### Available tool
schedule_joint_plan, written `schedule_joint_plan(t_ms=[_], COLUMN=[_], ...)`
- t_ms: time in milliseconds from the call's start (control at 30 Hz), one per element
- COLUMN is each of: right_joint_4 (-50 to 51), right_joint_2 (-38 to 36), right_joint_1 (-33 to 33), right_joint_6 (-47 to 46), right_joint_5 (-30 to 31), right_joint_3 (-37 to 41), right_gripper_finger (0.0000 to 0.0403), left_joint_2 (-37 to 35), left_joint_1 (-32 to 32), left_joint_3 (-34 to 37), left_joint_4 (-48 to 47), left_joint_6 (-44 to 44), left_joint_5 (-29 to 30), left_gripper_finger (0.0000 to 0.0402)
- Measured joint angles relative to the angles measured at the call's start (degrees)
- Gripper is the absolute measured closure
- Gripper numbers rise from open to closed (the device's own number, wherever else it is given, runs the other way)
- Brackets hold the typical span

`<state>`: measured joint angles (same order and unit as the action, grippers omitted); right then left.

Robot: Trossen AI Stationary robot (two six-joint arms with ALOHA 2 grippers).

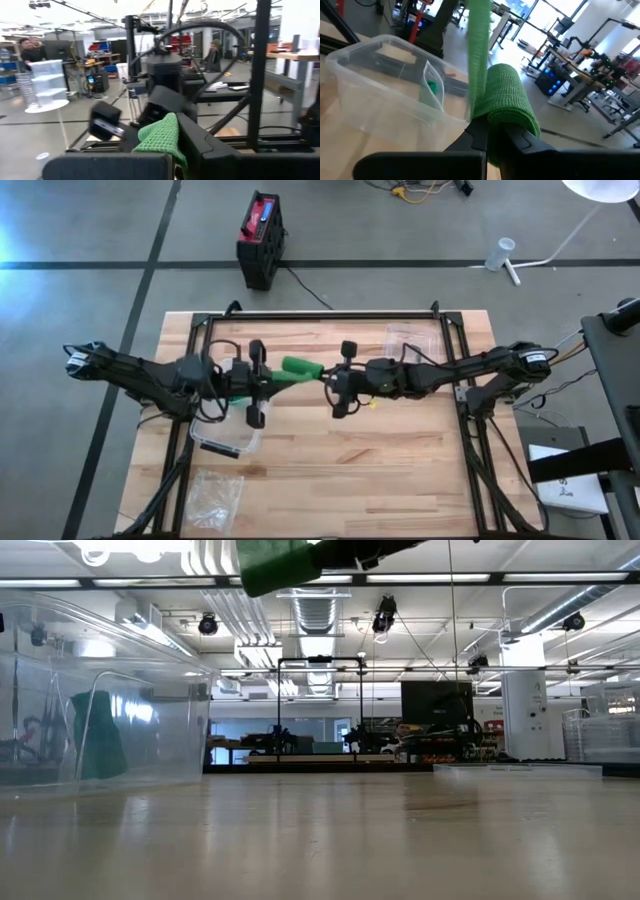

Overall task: Roll bandage
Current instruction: Roll the dark green bandage

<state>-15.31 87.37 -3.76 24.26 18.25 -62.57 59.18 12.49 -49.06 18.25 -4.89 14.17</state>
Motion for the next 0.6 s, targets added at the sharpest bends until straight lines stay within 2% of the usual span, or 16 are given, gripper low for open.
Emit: schedule_joint_plan(t_ms=[167,300,400,600], right_joint_4=[0.0,0.8,2.4,2.6], right_joint_2=[0.0,0.0,0.0,0.5], right_joint_1=[0.2,0.2,0.2,0.1], right_joint_6=[-1.2,-2.1,-4.0,-6.0], right_joint_5=[-0.3,-0.8,-3.8,-6.6], right_joint_3=[0.0,0.0,0.0,0.0], right_gripper_finger=[0.0394,0.0394,0.0394,0.0394], left_joint_2=[-0.5,-2.1,-2.9,-2.5], left_joint_1=[2.5,2.9,2.7,1.5], left_joint_3=[0.0,0.0,0.0,0.0], left_joint_4=[-1.2,-6.1,-7.8,-6.8], left_joint_6=[-0.2,-2.7,-4.8,-7.6], left_joint_5=[0.9,9.6,15.4,16.2], left_gripper_finger=[0.0401,0.0401,0.0401,0.0401])
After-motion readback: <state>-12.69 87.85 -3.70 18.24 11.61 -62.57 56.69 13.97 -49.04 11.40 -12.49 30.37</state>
